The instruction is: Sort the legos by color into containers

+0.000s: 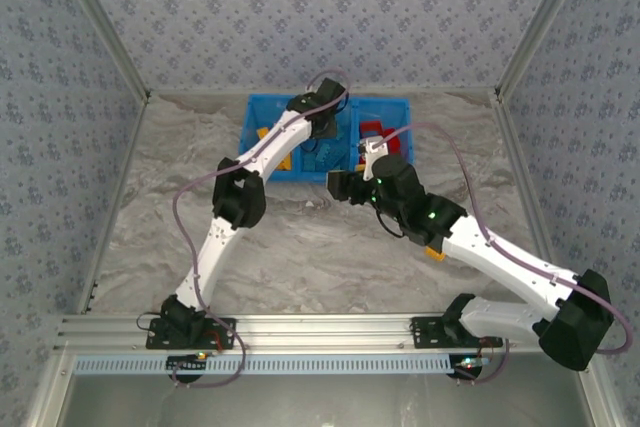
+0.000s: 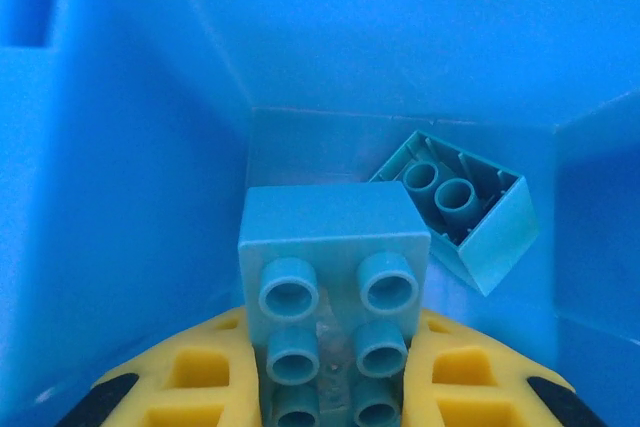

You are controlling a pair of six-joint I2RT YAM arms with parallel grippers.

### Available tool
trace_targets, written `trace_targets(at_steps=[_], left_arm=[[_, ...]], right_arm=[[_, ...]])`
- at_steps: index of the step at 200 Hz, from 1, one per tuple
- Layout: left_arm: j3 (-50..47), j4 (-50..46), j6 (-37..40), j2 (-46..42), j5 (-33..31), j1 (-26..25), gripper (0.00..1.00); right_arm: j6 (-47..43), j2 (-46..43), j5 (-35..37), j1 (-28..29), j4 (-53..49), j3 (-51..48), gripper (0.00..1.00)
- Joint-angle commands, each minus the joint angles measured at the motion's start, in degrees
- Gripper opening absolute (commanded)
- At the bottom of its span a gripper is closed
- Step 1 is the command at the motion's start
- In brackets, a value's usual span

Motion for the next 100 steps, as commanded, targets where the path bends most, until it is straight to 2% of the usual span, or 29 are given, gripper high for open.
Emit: trace_targets(at_steps=[1,48,100], left_arm=[[2.5,0.1,1.1,1.7,-2.1,-0.2,0.25],[2.5,-2.9,-0.2,0.2,-3.5,-0.6,0.46],[2.5,-4.5,-1.3,-7.7,-3.5,-3.1,0.54]], right_arm=[[1.4,-1.9,1.3,-0.4,0.5,-2.0,0.73],[2.6,-4.7,3.2,-1.1,-1.7,-3.9,0.75],[6.4,-7.9,9.6,-2.0,-11.2,-1.2,0.75]])
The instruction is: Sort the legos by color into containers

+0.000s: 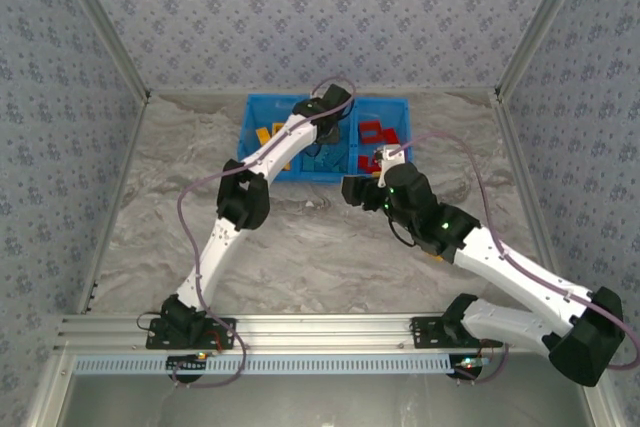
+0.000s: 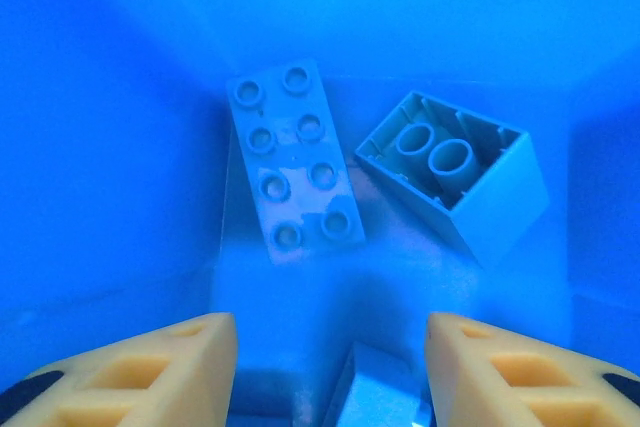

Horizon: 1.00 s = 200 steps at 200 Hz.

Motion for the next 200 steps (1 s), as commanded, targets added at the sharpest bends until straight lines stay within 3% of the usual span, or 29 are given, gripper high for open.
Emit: trace_targets(at_steps=[1,43,90,135,158,200], left_arm=[[2.3,-2.2,-1.3,-8.1,-1.1,-1.4,0.54],[-0.9,-2.7,-3.8,-18.2,-1.8,-3.2,0.54],[-15.7,4.3,-0.2,-33.1,1.2,-5.8,0.55],[-32.1,14.0,8.6,-41.1,19.8,-10.0,0.56],[-38.9,19.6,16.2,-40.6,28.1,-14.6,0.63],[-44.0,26.1,27.0,-33.4,33.3,-22.4,0.61]], right_arm=[[3.5,-1.7,5.3,-0.7,-7.0,2.3,0.75],[7.1,-5.0,9.2,-1.3,-14.5,3.3,0.75],[17.7,-7.0,15.2,-2.6,-30.5,6.8,0.72],[28.9,-10.4,17.8,-4.5,-45.3,7.2,0.67],[33.5,-13.2,18.9,-5.3,-52.6,8.1,0.67],[47.1,-17.1,15.0,-7.2,-68.7,10.0,0.68]])
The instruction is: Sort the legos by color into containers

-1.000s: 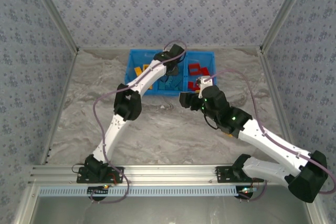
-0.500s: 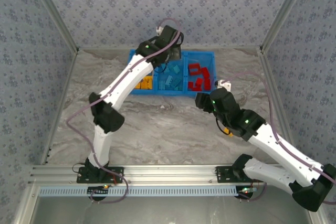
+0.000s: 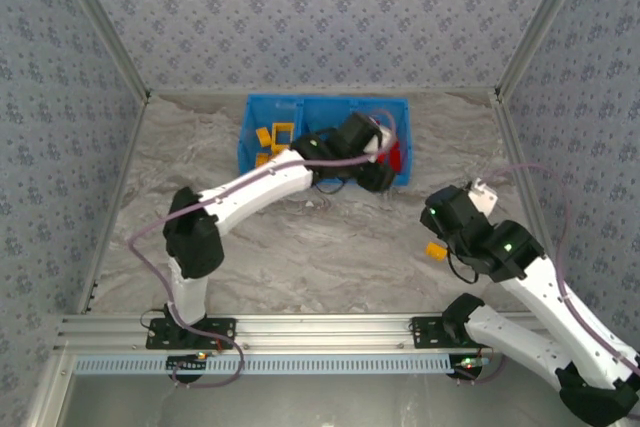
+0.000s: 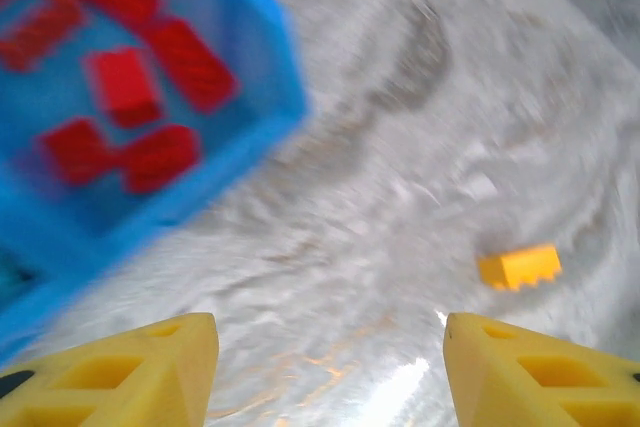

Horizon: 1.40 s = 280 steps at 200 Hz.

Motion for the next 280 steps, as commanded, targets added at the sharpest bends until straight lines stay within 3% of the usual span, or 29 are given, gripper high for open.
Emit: trace_targets(at_steps=[1,43,106,159,229,254,280], left_arm=[[-2.2,7.3,9.6,3.6,6.7,-3.5,0.61],[0.3,13.1,18.9,13.9,7.0,-9.3,0.6],[-0.4,26.3,21.5,20.3,7.1,-11.5,0.67],[4.6,20.0,28.0,24.4,10.0,-14.3,0.68],[12.3,16.6,28.4,29.5,11.1,-15.0,0.67],[16.4,14.2,28.5,32.4,11.6,-15.3,0.61],[17.6,12.0,29.1,33.0,11.4,-15.5,0.44]], right_arm=[[12.0,-2.2,-1.2,-0.8,-14.8,2.0,0.68],[19.4,-6.8,-3.9,-0.8,-21.2,1.1,0.66],[19.5,-9.8,-1.6,-0.9,-24.7,3.8,0.66],[19.7,-11.9,-2.2,-0.9,-23.9,1.8,0.65],[18.7,-11.9,-2.5,-0.9,-22.5,1.5,0.64],[18.4,-12.1,-2.5,-0.9,-22.4,1.5,0.63],[18.2,-12.2,-2.3,-1.0,-22.0,1.0,0.63]])
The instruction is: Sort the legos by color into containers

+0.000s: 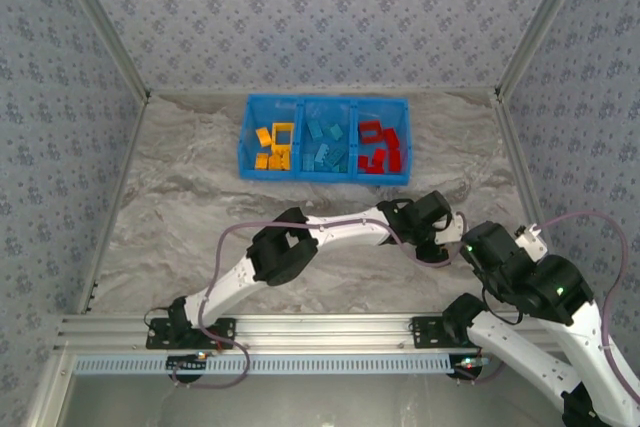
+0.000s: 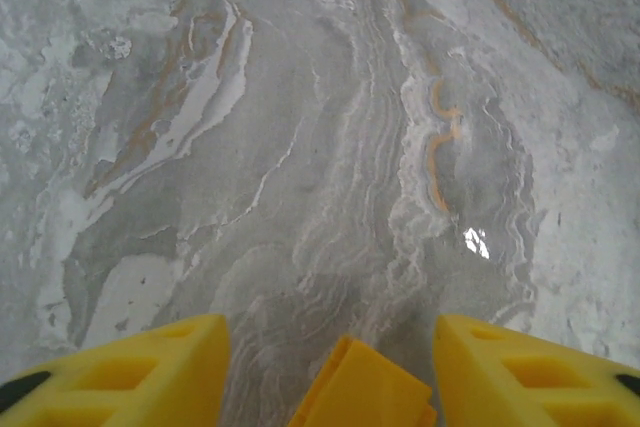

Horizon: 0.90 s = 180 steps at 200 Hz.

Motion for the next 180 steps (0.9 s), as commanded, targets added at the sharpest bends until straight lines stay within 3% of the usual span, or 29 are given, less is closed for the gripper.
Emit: trace_targets(at_steps=[1,22,79,114,141,180], left_arm=[[2.0,-3.9,1.5,1.5,1.2,-1.3,0.43],[-1.1,-2.6,1.7,-0.7,0.8,-1.4,0.31],[-7.0,-0.7,0.5,-5.8,0.2,-1.7,0.11],[-15.5,5.1,-4.3,-12.6,-3.0,-1.4,0.09],[-24.2,10.4,-9.3,-20.9,-6.9,0.4,0.09],[-34.8,11.4,-15.6,-33.8,-12.4,5.0,0.1]], right_arm=[[0.3,-0.5,0.3,-0.2,0.8,-0.8,0.63],[-0.4,-0.4,0.3,-0.2,2.2,-1.4,0.62],[-1.2,-0.3,0.3,-0.2,3.3,-2.4,0.62],[-4.5,-0.3,-0.4,-0.2,6.4,-3.7,0.61],[-14.0,0.3,-3.9,-0.3,15.1,-5.5,0.61],[-32.2,5.2,-20.2,-0.1,39.4,-11.0,0.62]])
